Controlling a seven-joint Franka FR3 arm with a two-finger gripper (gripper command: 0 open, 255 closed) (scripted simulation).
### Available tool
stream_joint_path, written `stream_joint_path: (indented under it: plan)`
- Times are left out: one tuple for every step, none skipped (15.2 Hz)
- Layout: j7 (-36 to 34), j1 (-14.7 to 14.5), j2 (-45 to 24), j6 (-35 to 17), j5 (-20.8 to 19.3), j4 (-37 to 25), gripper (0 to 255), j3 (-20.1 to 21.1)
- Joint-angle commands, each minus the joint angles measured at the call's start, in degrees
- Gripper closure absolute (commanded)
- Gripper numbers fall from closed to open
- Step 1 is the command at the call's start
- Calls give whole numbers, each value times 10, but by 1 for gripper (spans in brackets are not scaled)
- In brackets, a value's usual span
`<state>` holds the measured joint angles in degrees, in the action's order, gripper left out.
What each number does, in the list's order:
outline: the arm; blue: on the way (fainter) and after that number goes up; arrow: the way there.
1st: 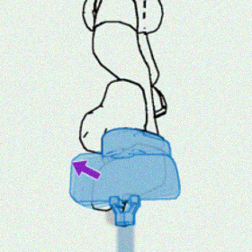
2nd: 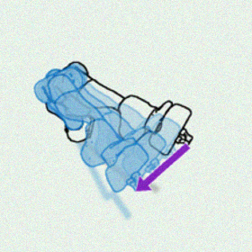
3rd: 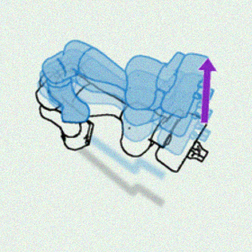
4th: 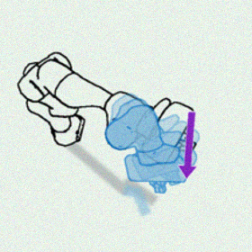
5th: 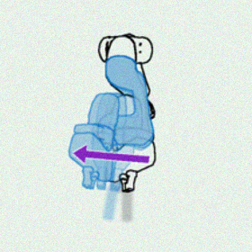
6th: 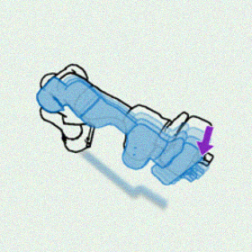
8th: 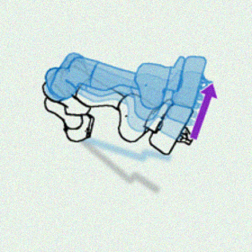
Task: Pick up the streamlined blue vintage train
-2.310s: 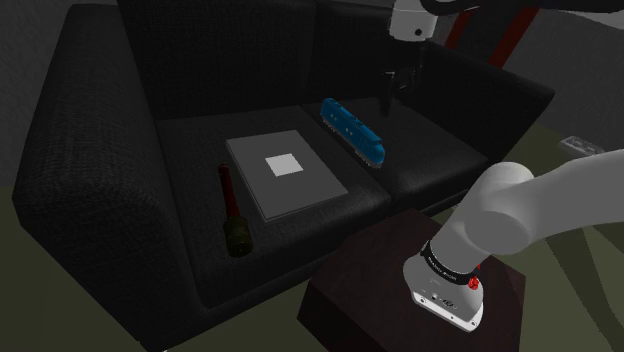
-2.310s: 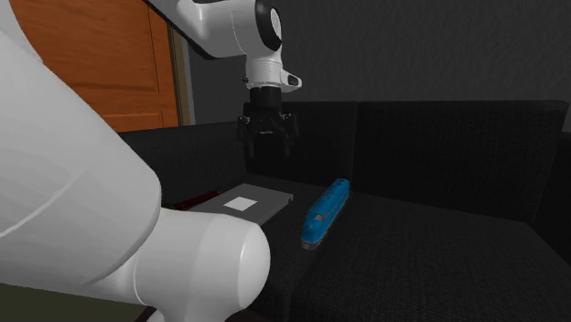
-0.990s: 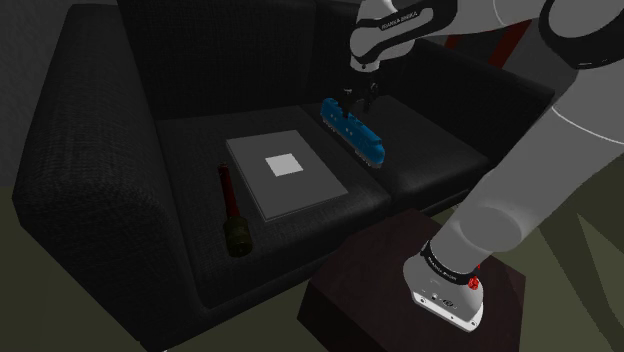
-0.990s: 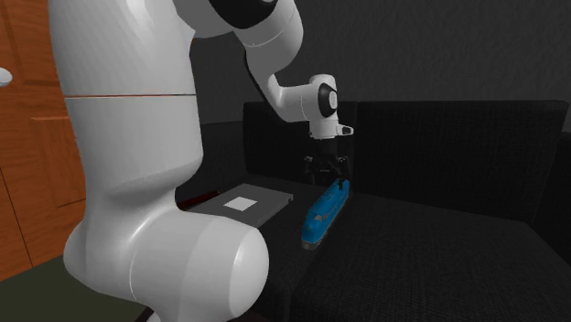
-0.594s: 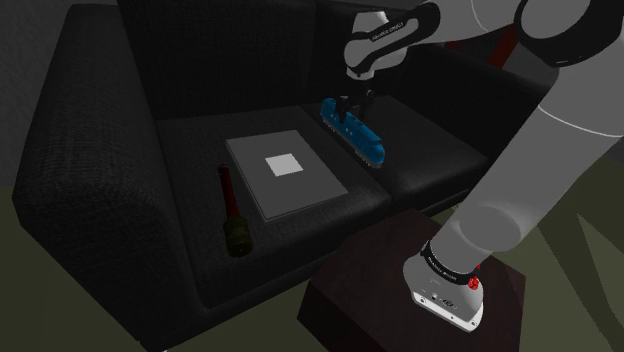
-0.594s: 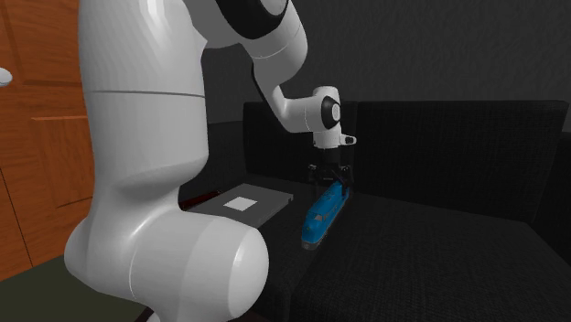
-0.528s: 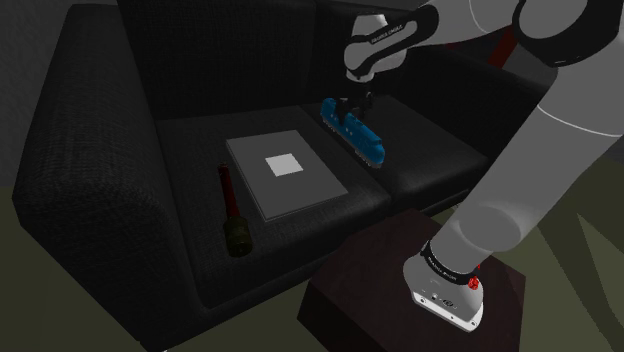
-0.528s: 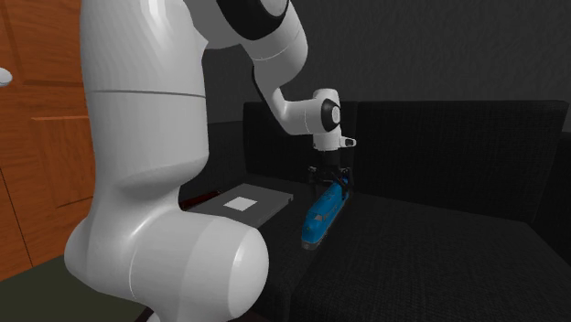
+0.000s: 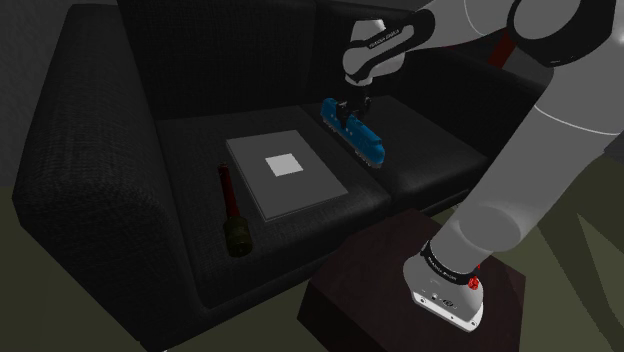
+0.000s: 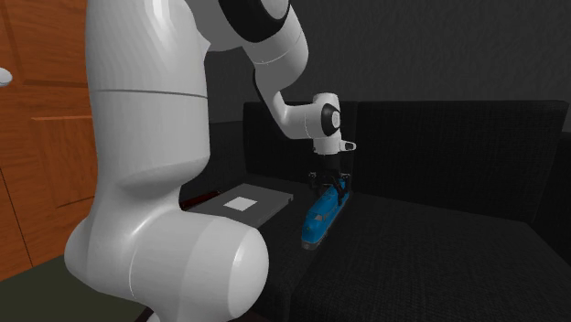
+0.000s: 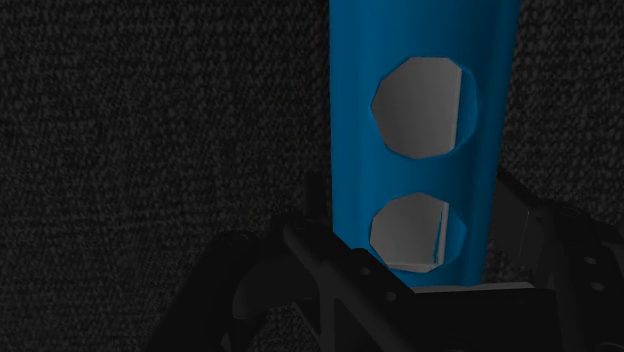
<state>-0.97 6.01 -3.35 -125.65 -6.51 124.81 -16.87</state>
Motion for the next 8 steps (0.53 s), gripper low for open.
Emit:
stream_joint_path:
  plan:
    - [0,0,0,0,0,0,255,0]
    - [0,0,0,0,0,0,255,0]
    - [0,0,0,0,0,0,255,0]
    - [0,0,0,0,0,0,255,0]
    - [0,0,0,0,0,1,255,0]
    - [0,0,4,7,-1,-2,255,0]
    - [0,-1,8,15,-2,-6,255,0]
    - [0,-1,12,22,-3,-10,255,0]
